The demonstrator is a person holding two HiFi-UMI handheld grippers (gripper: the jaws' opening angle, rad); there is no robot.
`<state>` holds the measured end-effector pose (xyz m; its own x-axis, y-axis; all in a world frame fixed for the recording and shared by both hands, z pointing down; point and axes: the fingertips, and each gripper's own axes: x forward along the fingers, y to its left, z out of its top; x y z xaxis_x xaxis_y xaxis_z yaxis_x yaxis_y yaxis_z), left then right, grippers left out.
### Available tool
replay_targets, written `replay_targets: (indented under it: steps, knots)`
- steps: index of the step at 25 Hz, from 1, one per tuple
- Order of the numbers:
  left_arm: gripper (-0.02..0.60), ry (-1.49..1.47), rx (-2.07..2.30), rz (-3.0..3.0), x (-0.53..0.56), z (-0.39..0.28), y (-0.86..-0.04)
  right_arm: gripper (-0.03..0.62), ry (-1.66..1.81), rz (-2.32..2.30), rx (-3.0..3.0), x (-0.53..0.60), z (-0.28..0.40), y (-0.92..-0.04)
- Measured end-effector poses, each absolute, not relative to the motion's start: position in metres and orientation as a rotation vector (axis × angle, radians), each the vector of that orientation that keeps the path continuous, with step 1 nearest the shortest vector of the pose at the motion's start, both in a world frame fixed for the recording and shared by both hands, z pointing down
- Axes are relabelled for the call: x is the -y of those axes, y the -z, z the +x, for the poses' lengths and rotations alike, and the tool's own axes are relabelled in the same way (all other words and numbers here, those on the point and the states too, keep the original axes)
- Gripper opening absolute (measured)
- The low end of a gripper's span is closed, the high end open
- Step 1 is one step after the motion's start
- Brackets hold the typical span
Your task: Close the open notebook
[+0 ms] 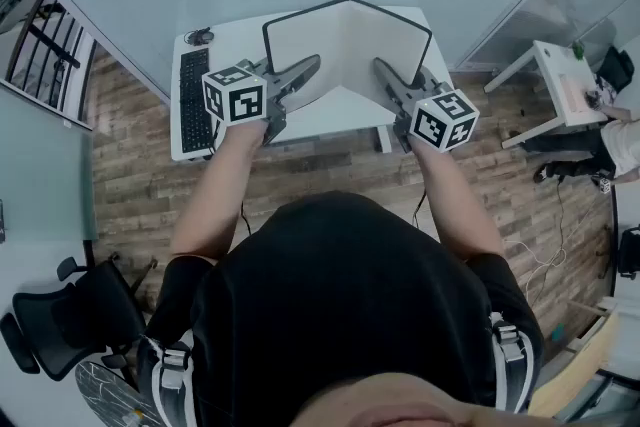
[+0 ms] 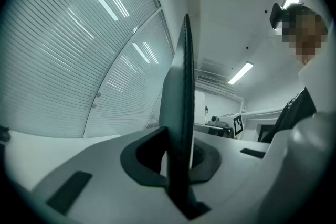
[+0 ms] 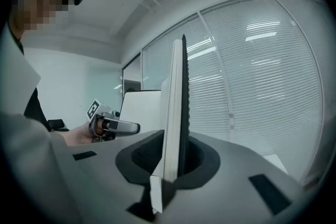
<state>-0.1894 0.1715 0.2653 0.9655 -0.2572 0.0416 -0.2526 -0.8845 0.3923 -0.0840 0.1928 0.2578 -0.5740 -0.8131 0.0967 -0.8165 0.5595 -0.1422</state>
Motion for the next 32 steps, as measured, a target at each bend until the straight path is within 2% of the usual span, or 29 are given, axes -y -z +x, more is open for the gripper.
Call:
replay_targets:
  steps: [18, 32]
  knots:
    - [0.039, 0.018, 0.280, 2.693, -0.151, -0.186, -0.266, 0.077, -0.269, 1.492, 2.735, -0.180, -0.086, -0.258]
    - [0.040, -0.029, 0.321, 2.665, -0.103, -0.114, -0.284, 0.075, -0.337, 1.512, 2.733, -0.131, -0.015, -0.280]
